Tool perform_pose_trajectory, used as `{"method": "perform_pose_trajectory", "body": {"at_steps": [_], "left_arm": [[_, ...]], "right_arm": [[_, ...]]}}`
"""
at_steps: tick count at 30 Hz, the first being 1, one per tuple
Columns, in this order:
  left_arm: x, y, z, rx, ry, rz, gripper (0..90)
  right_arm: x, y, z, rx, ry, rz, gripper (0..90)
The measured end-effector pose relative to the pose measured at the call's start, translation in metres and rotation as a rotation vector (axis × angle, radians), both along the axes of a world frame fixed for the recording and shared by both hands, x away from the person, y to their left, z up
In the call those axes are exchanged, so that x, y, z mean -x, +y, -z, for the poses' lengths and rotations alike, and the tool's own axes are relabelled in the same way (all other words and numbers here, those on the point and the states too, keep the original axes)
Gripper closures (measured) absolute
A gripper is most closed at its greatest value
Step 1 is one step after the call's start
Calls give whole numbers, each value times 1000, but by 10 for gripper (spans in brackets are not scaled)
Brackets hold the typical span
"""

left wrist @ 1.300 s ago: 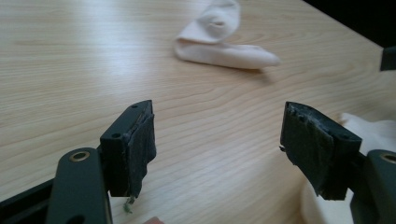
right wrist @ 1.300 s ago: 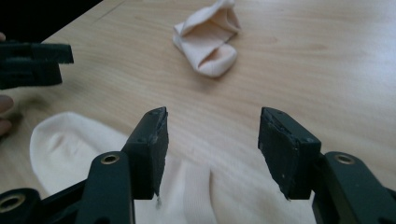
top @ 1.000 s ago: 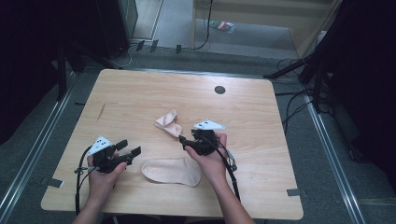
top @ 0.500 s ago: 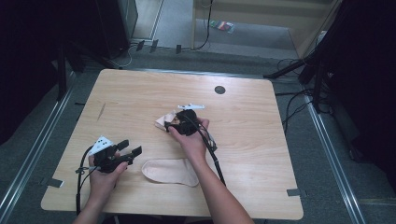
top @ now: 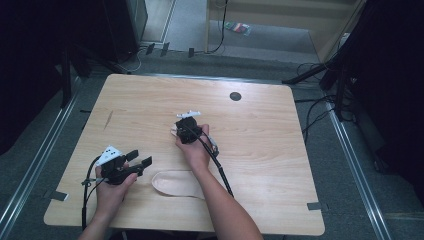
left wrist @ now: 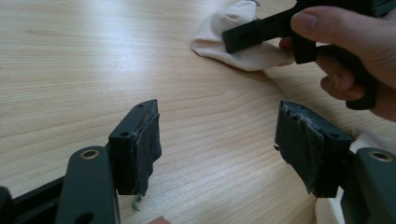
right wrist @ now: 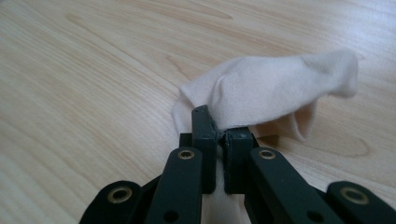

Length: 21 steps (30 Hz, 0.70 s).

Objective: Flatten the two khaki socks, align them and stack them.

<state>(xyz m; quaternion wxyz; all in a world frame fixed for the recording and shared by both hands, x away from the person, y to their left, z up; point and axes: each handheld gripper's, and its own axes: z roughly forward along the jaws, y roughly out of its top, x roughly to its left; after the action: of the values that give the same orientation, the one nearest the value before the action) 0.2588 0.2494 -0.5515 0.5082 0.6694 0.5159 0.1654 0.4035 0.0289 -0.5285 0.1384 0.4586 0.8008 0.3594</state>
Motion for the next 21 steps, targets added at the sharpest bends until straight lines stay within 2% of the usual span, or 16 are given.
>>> {"method": "perform_pose_trajectory", "body": {"at_steps": [2,5,6,8,10,11,13,15,17,18,20,21], "left_arm": [[0,0,0,-1,0,-1,321],[0,0,0,-4,0,-3,322],[0,0,0,-6,-1,-2,323],[0,0,0,-3,-2,-2,323],[1,0,0,1,-2,0,323],[1,1,0,3,-1,0,323],[0,0,0,6,0,-5,324],[0,0,0,-3,-1,-5,324],[0,-1,0,-7,1,-2,325],[0,-1,0,-8,1,-3,324],[0,-1,0,-9,0,-5,324],[0,0,0,-8,0,-5,324]], "right_arm": [[3,-2,-7,-25,-19,-37,872],[11,-2,-22,-104,-64,-102,871],[15,-2,-26,-104,-80,-115,871],[22,-5,-32,-74,-107,-143,871],[29,-13,-32,-38,-130,-204,871],[32,-22,-28,-38,-137,-251,871],[36,-36,-21,-34,-141,-309,871],[37,-50,-14,-14,-139,-326,870],[36,-60,-6,-26,-114,-357,855],[35,-65,-1,-24,-87,-364,780],[33,-70,5,3,-59,-341,541],[33,-73,6,0,-52,-321,520]]}}
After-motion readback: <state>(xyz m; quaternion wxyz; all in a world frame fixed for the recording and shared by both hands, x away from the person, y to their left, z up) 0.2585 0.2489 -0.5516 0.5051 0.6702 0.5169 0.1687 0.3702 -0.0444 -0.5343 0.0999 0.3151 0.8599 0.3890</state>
